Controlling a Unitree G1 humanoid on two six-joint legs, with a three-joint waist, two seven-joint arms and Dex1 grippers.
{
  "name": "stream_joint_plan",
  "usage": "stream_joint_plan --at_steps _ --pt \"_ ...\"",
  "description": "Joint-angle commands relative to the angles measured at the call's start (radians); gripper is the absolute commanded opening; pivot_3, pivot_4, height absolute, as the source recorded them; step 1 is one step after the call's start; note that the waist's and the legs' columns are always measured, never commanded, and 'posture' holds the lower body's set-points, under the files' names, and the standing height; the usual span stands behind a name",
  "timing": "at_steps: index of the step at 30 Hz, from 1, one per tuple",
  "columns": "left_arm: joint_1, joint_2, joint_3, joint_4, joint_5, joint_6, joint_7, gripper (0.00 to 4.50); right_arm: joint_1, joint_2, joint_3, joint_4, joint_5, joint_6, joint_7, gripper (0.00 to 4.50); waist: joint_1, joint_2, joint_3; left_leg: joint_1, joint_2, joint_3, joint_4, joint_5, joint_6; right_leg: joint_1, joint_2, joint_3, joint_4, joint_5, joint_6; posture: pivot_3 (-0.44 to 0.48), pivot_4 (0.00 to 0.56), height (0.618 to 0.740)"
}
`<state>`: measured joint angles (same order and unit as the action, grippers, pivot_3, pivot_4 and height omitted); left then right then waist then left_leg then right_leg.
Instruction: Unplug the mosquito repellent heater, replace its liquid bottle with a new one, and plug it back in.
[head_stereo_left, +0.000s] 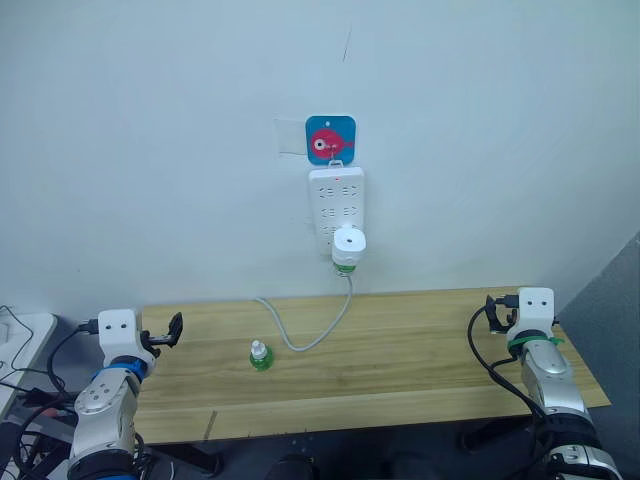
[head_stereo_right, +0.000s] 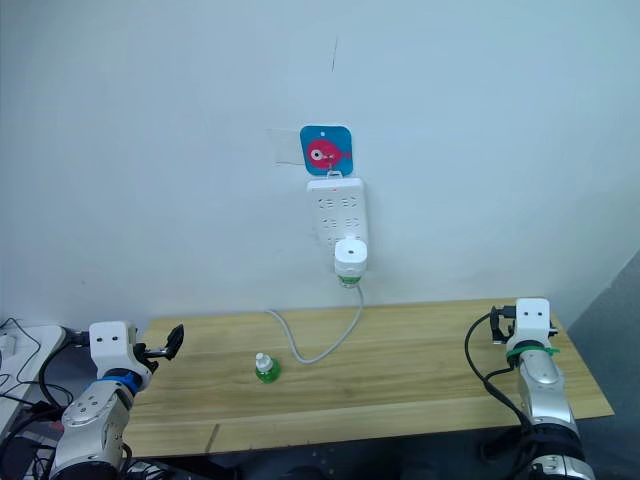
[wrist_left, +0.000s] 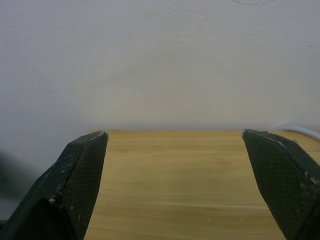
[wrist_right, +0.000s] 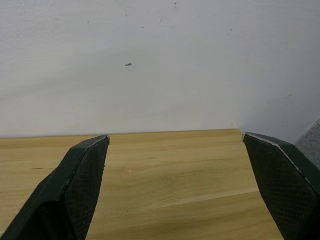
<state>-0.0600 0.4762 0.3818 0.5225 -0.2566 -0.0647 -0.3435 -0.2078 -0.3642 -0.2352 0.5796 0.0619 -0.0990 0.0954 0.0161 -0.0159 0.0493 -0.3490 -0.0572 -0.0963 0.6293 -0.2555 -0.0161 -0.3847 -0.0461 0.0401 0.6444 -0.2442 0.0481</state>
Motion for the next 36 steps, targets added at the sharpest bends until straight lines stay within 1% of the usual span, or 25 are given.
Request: stream_joint_plan --at_steps 1,3,15,20,21,25,27,28,30,34,36 --pt "-0.013 0.026 0.021 -0.014 0.0 -0.013 0.002 4.5 -0.014 -0.02 -0.021 -0.025 0.007 -0.011 -0.006 4.46 0.0 0.0 0.001 0.0 0.0 0.0 0.0 0.0 0.0 0.0 0.0 0.0 0.0 0.0 0.0 0.04 0.045 0.74" --pt "-0.018 0.026 0.031 0.003 -0.005 -0.018 0.009 4.5 -0.024 -0.023 -0.025 -0.004 0.006 -0.017 -0.015 4.46 0.0 0.0 0.004 0.0 0.0 0.0 0.0 0.0 0.0 0.0 0.0 0.0 0.0 0.0 0.0 0.04 0.045 0.74" --pt "-0.011 0.041 0.027 -0.021 -0.006 -0.004 -0.021 4.5 -0.001 -0.03 -0.029 -0.042 0.012 -0.012 -0.003 4.46 -0.003 -0.001 0.021 0.0 0.0 0.0 0.0 0.0 0.0 0.0 0.0 0.0 0.0 0.0 0.0 0.028 0.059 0.74" --pt "-0.011 0.061 0.035 -0.033 -0.02 0.004 -0.05 4.5 0.029 -0.027 -0.019 -0.108 0.02 0.009 0.031 4.46 -0.01 -0.001 0.027 -0.001 0.0 -0.001 0.0 0.0 0.0 0.0 0.0 0.0 0.0 0.0 0.0 0.021 0.07 0.74" --pt "-0.007 0.063 0.034 -0.047 -0.025 0.01 -0.058 4.5 0.038 -0.028 -0.015 -0.132 0.023 0.017 0.043 4.46 -0.012 -0.001 0.029 -0.001 0.0 -0.001 0.0 0.0 0.0 0.0 0.0 0.0 0.0 0.0 0.0 0.014 0.081 0.74" --pt "0.025 0.076 0.028 -0.154 -0.07 0.054 -0.134 4.5 0.082 -0.031 -0.002 -0.262 0.037 0.058 0.097 4.46 -0.019 -0.001 0.047 -0.001 0.0 -0.001 0.0 0.0 0.0 -0.001 -0.005 0.0 0.0 -0.001 -0.001 0.008 0.094 0.74" --pt "0.048 0.098 0.021 -0.253 -0.11 0.113 -0.202 4.5 0.11 -0.039 0.01 -0.354 0.053 0.074 0.148 4.46 -0.021 -0.002 0.057 -0.003 0.0 -0.001 0.0 0.0 0.0 -0.002 -0.005 0.0 0.0 0.0 0.0 0.004 0.117 0.74" --pt "0.058 0.111 0.015 -0.308 -0.134 0.146 -0.245 4.5 0.123 -0.041 0.019 -0.408 0.075 0.09 0.185 4.46 -0.023 -0.002 0.063 -0.004 0.001 -0.001 0.0 0.0 0.0 -0.003 -0.005 0.0 0.0 0.0 0.0 0.004 0.117 0.74" --pt "0.069 0.143 0.008 -0.41 -0.188 0.215 -0.32 4.5 0.149 -0.044 0.04 -0.532 0.133 0.145 0.255 4.46 -0.025 -0.002 0.078 -0.007 0.001 -0.003 0.001 0.0 0.0 -0.005 -0.005 0.0 0.0 0.0 0.0 -0.006 0.139 0.74" --pt "0.031 0.2 0.0 -0.542 -0.29 0.346 -0.418 4.5 0.182 -0.055 0.083 -0.773 0.235 0.29 0.341 4.46 -0.025 0.002 0.097 -0.01 0.001 -0.006 0.001 0.0 0.0 -0.006 -0.006 -0.003 0.0 0.0 0.0 -0.015 0.153 0.74" --pt "-0.003 0.226 -0.02 -0.584 -0.313 0.397 -0.454 4.5 0.183 -0.058 0.102 -0.874 0.282 0.36 0.364 4.46 -0.025 0.001 0.108 -0.012 0.001 -0.009 0.001 0.0 0.0 -0.007 -0.006 -0.005 0.0 0.0 0.001 -0.02 0.168 0.74"
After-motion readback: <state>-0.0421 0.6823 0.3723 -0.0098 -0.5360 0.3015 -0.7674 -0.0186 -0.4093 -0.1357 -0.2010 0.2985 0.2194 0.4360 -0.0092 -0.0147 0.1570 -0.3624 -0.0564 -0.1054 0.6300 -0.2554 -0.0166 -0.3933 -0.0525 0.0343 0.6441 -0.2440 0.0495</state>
